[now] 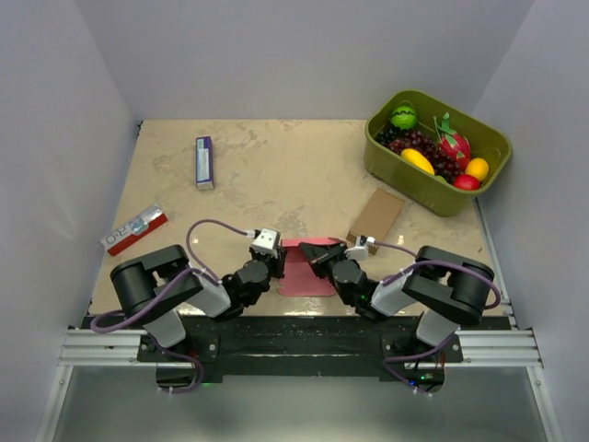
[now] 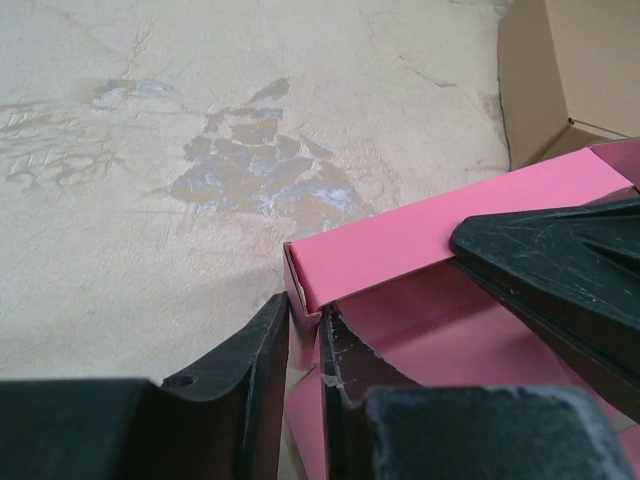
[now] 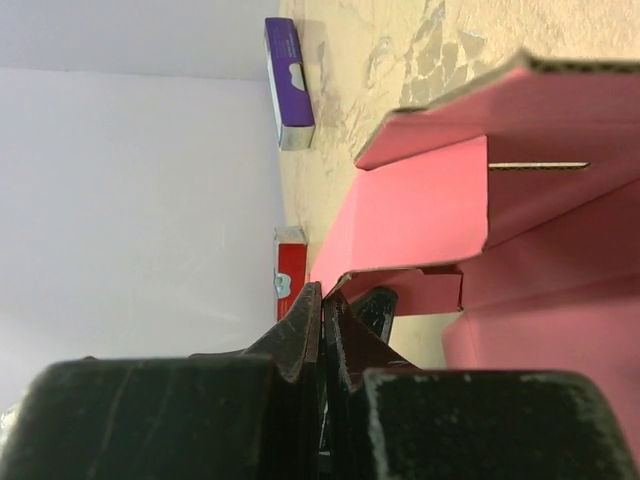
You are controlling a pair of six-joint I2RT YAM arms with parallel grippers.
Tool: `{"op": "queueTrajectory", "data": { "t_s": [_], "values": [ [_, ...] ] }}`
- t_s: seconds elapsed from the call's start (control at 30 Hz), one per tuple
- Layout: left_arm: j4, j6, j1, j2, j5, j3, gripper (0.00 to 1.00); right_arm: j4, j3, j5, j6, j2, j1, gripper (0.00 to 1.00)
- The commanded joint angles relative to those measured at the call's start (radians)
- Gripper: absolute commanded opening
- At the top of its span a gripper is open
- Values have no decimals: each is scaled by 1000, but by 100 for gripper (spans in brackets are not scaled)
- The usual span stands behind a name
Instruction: Fold the paper box
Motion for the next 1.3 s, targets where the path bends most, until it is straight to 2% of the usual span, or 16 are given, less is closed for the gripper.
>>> {"op": "queueTrajectory", "data": {
  "t_s": [0.0,0.13,0.37,0.53,0.63,0.67,0.77,0.8,0.87,0.93,1.07,1.2,1.27],
  "values": [
    [-54,71,-13,25,-134,41,17,-140,14,10,21,-60,20,0],
    [-58,117,-27,62,-209,73,15,-243,34,28,44,-97,35,0],
    [-89,188,-60,130,-327,125,0,-377,63,39,95,-138,46,0],
    [-101,240,-68,146,-366,129,0,-475,65,77,104,-209,51,0],
    [-127,251,-68,124,-299,127,0,-524,68,88,75,-267,52,0],
    [-196,227,-68,113,-278,135,0,-542,70,90,54,-285,51,4],
    [-341,176,-57,53,-193,158,0,-621,64,90,-19,-400,51,26],
    [-366,170,-54,36,-171,165,0,-688,70,94,-44,-440,51,39],
    [-484,141,-33,-8,-91,188,0,-771,85,105,-139,-556,51,52],
    [-532,139,-16,-50,2,202,0,-895,111,113,-211,-629,51,63],
    [-690,111,94,-132,229,214,0,-1110,140,108,-395,-801,49,72],
    [-811,117,173,-283,381,210,0,-1427,197,93,-485,-942,51,74],
    [-882,117,222,-321,485,217,0,-1513,235,79,-527,-970,49,74]
  ]
}}
